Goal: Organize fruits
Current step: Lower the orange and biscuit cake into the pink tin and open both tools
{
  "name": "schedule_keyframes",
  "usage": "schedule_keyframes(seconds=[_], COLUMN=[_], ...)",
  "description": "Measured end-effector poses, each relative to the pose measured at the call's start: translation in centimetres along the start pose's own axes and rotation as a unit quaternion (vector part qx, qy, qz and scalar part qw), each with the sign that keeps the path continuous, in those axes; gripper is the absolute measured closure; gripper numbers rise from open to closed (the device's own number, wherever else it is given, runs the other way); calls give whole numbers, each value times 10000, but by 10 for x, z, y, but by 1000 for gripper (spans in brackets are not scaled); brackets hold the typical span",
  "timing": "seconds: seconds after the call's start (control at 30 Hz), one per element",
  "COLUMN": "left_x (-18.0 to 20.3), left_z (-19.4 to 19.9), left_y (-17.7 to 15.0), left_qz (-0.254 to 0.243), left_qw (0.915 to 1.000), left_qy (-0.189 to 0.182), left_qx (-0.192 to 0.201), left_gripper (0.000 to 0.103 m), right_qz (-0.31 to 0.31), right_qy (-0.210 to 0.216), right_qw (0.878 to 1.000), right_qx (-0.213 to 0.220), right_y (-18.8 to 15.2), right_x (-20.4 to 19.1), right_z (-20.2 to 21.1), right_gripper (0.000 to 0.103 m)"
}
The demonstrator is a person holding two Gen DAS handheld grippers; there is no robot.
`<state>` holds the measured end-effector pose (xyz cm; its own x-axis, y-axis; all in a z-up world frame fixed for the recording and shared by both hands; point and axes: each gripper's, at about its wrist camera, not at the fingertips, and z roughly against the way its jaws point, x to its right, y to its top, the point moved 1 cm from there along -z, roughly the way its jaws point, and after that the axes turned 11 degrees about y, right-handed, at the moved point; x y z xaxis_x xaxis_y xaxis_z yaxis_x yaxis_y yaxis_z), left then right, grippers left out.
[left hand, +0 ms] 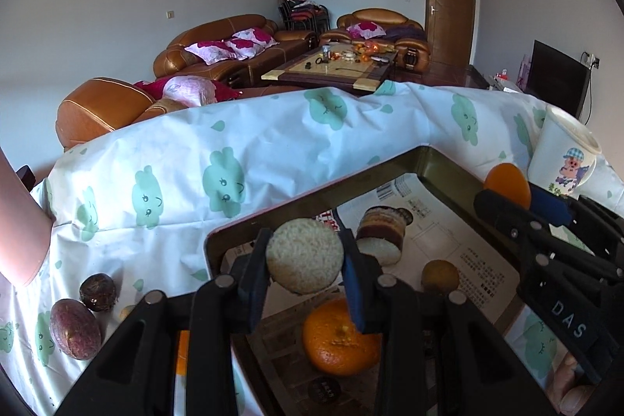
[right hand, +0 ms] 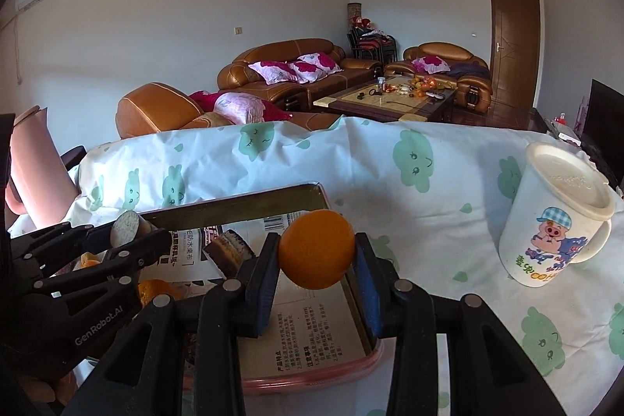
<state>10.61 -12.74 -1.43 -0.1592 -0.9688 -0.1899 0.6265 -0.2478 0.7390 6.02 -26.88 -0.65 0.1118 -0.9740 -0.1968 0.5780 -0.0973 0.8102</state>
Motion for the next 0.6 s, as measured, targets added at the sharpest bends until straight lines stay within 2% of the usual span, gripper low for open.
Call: schedule_keyframes(seconds=[0.2,0.53,0.57,0.6], left_x=[3,2,1,1], left_z=[-6,-11,-11,-10], left_y=[-3,-9,-9,-9], left_qz=[-95,-81,-73,-51], left_qw=[9998,9995,9995,9995], left_qy=[148,170,165,153], left_qx=[-102,-256,-274,-258], left_gripper=[68,68,67,66], right_qz=[134,-24,-22,-20], right_qy=[68,267,280,289], right_qw=[9996,9996,9996,9996], right_qx=[-233,-107,-64,-14], right_y=[-4,-4,-4,-4], right_x=[-7,-4,-5,-5], right_z=[-12,-7,-5,-3], right_gripper=[63,62,61,56])
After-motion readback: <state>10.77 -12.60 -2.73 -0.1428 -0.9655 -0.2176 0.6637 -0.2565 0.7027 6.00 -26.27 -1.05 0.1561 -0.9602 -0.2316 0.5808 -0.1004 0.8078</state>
